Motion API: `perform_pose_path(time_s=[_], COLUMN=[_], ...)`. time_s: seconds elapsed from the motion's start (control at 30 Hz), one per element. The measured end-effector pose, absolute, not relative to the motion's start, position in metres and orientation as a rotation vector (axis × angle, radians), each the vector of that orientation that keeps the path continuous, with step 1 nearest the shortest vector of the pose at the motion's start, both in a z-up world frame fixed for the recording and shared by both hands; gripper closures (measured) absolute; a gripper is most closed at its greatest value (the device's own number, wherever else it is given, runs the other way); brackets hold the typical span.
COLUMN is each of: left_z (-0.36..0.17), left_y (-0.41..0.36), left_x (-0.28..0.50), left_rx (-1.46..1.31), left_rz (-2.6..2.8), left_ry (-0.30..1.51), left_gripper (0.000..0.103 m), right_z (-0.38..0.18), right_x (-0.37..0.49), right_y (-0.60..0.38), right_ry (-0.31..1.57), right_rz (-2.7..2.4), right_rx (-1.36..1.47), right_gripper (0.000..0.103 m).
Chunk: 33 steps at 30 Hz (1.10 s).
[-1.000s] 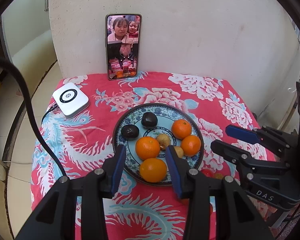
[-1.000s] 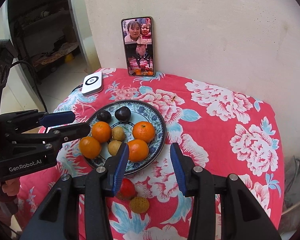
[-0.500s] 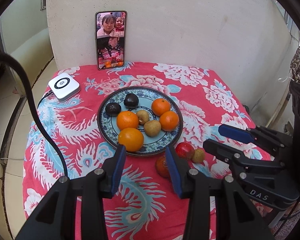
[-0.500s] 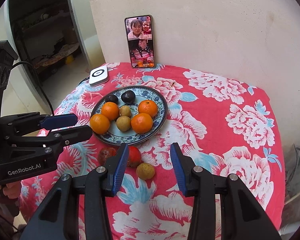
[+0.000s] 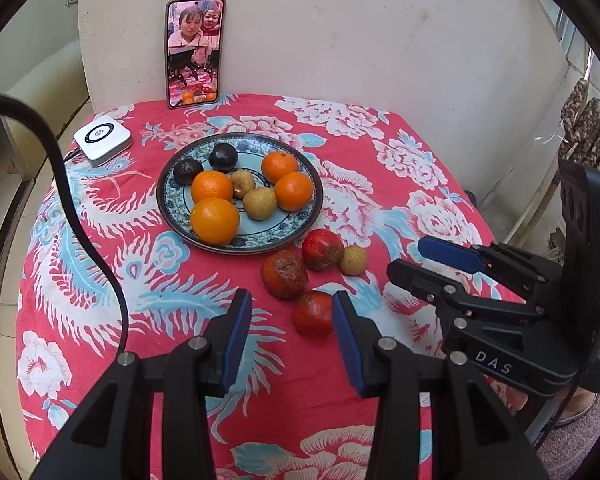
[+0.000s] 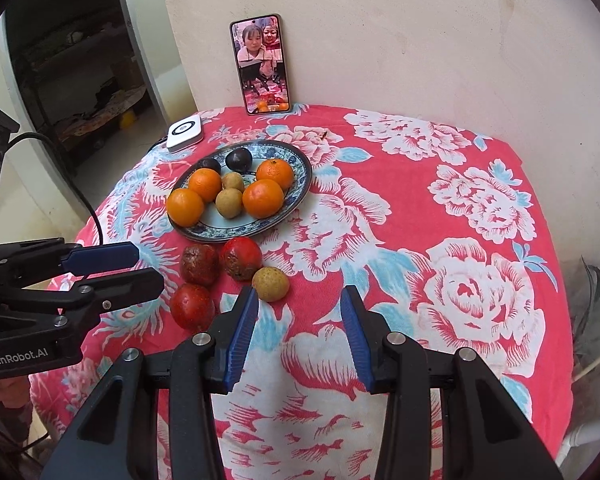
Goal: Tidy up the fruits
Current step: 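Withdraw both open tools from the plate toward the loose red fruits, then grasp a red fruit with the left tool while the right tool grasps a brown fruit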
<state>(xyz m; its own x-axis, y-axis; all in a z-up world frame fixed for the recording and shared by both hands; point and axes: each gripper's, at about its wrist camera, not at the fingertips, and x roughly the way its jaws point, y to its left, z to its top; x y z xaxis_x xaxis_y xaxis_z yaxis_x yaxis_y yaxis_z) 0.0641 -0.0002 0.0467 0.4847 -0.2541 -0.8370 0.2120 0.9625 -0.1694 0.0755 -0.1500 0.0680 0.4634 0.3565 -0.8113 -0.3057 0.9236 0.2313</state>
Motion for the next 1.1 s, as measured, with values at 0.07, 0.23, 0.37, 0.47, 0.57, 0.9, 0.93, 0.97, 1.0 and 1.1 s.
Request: perform_pose_path(time_s=[0.07,0.23,0.37,0.47,0.57,0.9,0.93,0.97,1.0,1.1], left_z=[0.045,0.038,0.030,0.024,0.021,0.016,0.016,0.017,0.017,0.021], left_y=[-0.004,-0.016,-0.022,-0.023,-0.024,-0.026,-0.026,-0.025,-0.024,-0.019], left_x=[0.062,0.061,0.063,0.064,0.065,0.065,0.065,0.064,0.064,0.060], left_rx=[-0.044,-0.026,-0.009,0.005,0.007,0.002,0.001,-0.002,-0.002,-0.001], left_rz=[-0.296,-0.312,-0.299,-0.279,-0.273,-0.276,-0.281,-0.286,-0.286,-0.280], left_ry=[1.036,1.056,1.069,1.077,1.076,1.066,1.068,1.069,1.069,1.061], left_gripper=[0.059,0.059,0.059,0.059,0.059,0.068,0.068,0.068,0.068,0.068], right_z=[0.067,0.065,0.063,0.062,0.060,0.053,0.052,0.052,0.051,0.048], right_x=[0.074,0.070,0.070,0.070,0.070,0.076,0.077,0.078,0.079,0.082], right_y=[-0.152,-0.156,-0.158,-0.159,-0.160,-0.150,-0.148,-0.147,-0.145,-0.140], right_ry=[1.012,1.016,1.020,1.021,1.023,1.041,1.040,1.041,1.042,1.048], right_rz=[0.404,0.399,0.397,0.396,0.398,0.428,0.433,0.439,0.442,0.454], right_rx=[0.059,0.066,0.070,0.073,0.076,0.068,0.066,0.067,0.068,0.064], right_gripper=[0.059,0.059,0.059,0.059,0.059,0.059,0.059,0.059,0.059,0.059])
